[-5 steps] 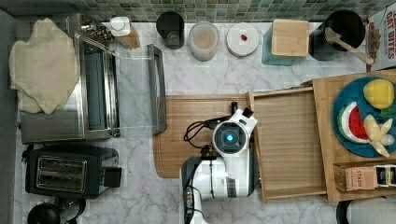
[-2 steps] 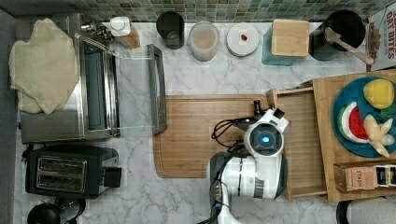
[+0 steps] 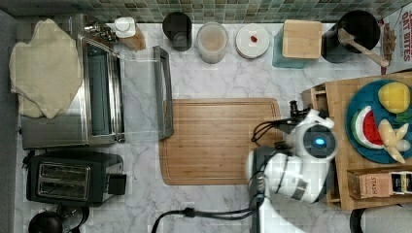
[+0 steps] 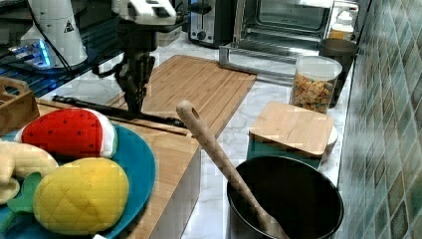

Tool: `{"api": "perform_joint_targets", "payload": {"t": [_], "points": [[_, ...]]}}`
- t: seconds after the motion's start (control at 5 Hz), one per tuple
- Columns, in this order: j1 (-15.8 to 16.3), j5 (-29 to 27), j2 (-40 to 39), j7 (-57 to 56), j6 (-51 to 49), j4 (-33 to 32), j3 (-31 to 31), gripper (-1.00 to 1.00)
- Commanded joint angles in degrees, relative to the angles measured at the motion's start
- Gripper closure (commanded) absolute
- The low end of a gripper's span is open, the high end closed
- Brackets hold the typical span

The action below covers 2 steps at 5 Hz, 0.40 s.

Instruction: Close the drawer.

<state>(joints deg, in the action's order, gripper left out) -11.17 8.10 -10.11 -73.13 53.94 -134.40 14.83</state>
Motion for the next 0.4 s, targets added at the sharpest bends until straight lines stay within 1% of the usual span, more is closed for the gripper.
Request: {"api": "perform_joint_targets", "payload": {"t": [0.2, 0.4], "points": [[-7.85, 3.83, -1.16, -1.02, 12.35, 8.29, 7.94, 1.0], [-7.91, 3.86, -1.15, -1.01, 12.34, 8.28, 7.88, 1.0]]}}
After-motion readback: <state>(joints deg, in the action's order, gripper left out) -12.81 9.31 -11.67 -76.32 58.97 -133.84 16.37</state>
